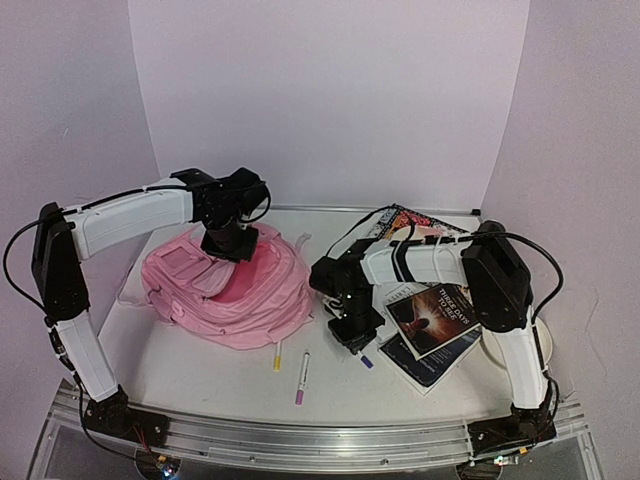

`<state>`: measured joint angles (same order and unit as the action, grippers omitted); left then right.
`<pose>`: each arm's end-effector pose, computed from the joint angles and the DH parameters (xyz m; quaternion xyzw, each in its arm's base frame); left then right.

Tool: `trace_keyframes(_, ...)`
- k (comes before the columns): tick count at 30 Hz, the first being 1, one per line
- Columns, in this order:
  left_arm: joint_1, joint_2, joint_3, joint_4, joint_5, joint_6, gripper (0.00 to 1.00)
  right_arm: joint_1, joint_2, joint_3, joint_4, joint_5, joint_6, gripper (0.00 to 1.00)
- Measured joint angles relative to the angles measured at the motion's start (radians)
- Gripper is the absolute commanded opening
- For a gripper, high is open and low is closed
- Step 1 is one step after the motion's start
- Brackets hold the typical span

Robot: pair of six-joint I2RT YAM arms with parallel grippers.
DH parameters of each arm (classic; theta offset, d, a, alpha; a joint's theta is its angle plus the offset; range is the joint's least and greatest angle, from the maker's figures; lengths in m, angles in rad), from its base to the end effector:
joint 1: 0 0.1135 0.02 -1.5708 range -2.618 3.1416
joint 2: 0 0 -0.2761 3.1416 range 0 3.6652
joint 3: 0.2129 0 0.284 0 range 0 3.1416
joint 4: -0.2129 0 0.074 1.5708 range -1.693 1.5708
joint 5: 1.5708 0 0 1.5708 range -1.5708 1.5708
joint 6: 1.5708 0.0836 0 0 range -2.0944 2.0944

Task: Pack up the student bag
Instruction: Pick up the pencil case from the center of the board, then place the pencil case in the upper front pocket of the bag.

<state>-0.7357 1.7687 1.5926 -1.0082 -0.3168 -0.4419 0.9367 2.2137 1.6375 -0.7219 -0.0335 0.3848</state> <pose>0.3258 -0.2598 0.2525 0.1119 0.9631 0.0234 0.2437 0.2901 0.3992 0.0818 -0.2721 0.9525 0.0965 0.0971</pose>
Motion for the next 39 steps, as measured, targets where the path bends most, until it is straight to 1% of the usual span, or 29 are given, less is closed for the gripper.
trace_keyframes(4,0.000,0.000,0.023,-0.010,0.010,0.000,0.00,-0.001,-0.005,0.000,0.003,-0.006,-0.005,0.00)
trace_keyframes(7,0.000,0.000,0.025,-0.014,0.011,-0.001,0.00,-0.009,-0.023,-0.009,0.048,-0.022,-0.007,0.00)
trace_keyframes(16,0.001,0.007,0.029,-0.014,0.019,-0.003,0.00,-0.057,-0.184,-0.074,0.127,-0.096,0.006,0.00)
trace_keyframes(21,0.004,0.026,0.053,-0.022,0.043,-0.004,0.00,-0.068,-0.257,-0.097,0.187,-0.170,0.047,0.00)
trace_keyframes(27,0.006,0.037,0.064,-0.024,0.078,-0.005,0.00,-0.068,-0.291,-0.120,0.343,-0.293,0.159,0.00)
trace_keyframes(35,0.010,0.039,0.087,-0.033,0.149,-0.010,0.00,-0.068,-0.291,-0.133,0.645,-0.430,0.395,0.00)
trace_keyframes(39,0.010,0.039,0.088,-0.034,0.187,-0.014,0.00,-0.068,-0.249,-0.094,0.760,-0.479,0.493,0.00)
